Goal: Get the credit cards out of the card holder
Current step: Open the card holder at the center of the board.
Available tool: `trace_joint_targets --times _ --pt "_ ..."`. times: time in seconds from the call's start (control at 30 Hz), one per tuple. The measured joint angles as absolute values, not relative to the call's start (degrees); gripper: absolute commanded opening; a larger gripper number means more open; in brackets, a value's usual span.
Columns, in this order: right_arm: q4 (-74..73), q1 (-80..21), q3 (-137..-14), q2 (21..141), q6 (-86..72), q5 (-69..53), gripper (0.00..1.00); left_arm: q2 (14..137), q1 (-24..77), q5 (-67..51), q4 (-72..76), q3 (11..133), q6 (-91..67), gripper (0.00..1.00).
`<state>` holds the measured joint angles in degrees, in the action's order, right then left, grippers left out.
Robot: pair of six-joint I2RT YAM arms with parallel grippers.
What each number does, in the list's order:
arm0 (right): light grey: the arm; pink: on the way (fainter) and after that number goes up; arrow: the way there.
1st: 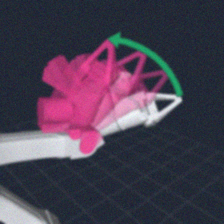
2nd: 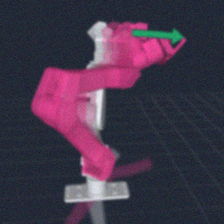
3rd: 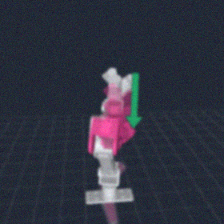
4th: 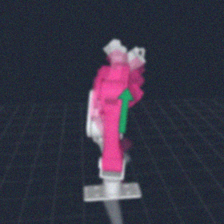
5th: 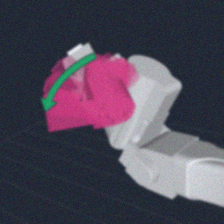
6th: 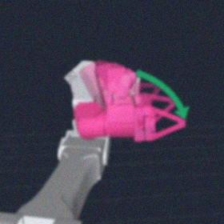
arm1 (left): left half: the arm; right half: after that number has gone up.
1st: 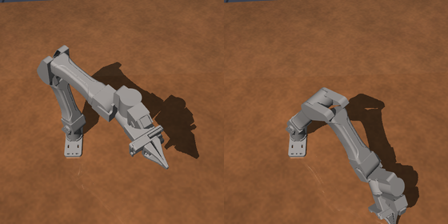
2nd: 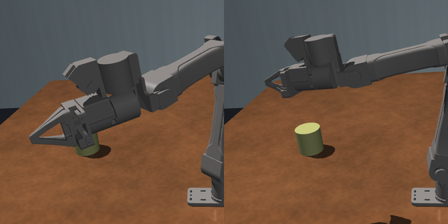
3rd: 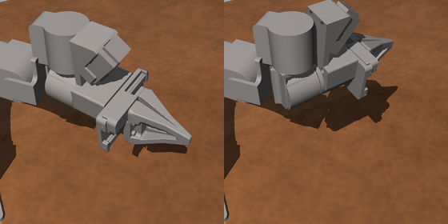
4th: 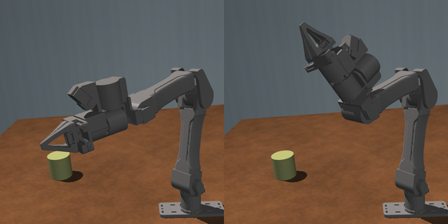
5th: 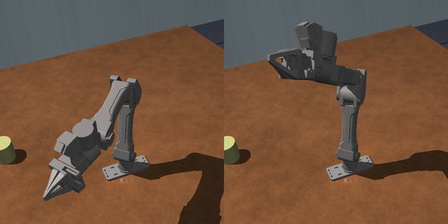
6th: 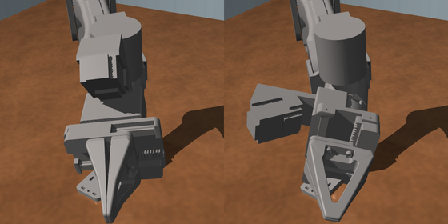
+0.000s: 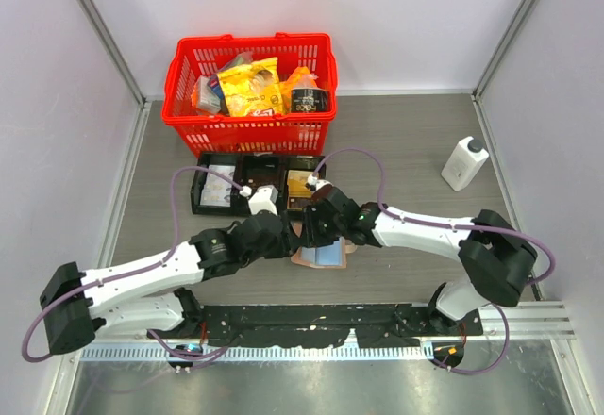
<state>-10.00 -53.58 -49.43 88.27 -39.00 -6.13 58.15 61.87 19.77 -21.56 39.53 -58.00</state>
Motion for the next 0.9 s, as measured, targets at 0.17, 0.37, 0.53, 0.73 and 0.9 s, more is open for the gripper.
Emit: trace_joint_targets --times 0.17,0.37,0.53,0.73,0.9 --pt "-13.30 -53.58 -49.67 83.92 -37.67 -0.36 0.30 63.79 59.94 16.43 -19.44 40.38 -57.30 0.43" --pt "-16.12 -52.69 -49.43 82.24 -36.36 4.71 0.30 69.04 59.92 13.15 -17.47 44.53 -56.42 0.41" --pt "-15.16 -52.21 -48.16 82.37 -35.48 3.11 0.31 69.67 59.88 12.08 -17.02 45.78 -56.34 0.41" --pt "-8.91 -52.12 -48.01 85.52 -35.22 -3.86 0.38 64.82 59.59 13.10 -18.63 43.48 -56.36 0.41" --pt "-3.44 -52.14 -48.10 91.57 -35.42 -7.99 0.50 60.10 59.57 13.28 -18.61 39.31 -56.84 0.39"
